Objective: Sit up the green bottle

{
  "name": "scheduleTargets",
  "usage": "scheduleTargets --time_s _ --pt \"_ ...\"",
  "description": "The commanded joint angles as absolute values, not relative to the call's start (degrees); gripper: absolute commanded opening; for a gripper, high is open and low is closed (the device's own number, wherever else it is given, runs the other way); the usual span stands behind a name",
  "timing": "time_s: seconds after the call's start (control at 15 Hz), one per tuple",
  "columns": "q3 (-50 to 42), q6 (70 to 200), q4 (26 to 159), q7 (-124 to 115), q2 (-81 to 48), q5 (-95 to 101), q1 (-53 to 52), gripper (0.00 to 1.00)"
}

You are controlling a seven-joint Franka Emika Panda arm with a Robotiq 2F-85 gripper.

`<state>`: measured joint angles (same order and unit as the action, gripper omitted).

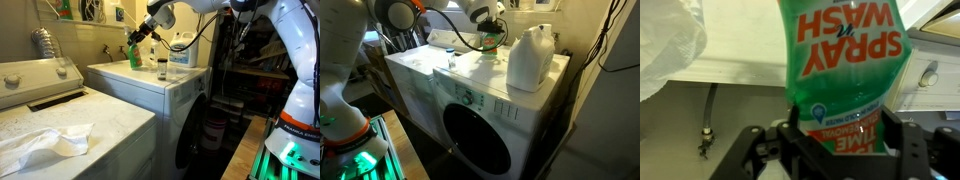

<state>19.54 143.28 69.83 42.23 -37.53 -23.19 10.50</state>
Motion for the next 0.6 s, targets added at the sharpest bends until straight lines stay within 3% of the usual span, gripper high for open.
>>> scheduleTargets --time_s 0.0,0.53 --pt "24.67 148.41 76.53 53.84 -33.50 -30.93 15.43 0.48" --pt "38.72 166.83 79.10 75.50 -36.80 -48.47 23.04 0.48"
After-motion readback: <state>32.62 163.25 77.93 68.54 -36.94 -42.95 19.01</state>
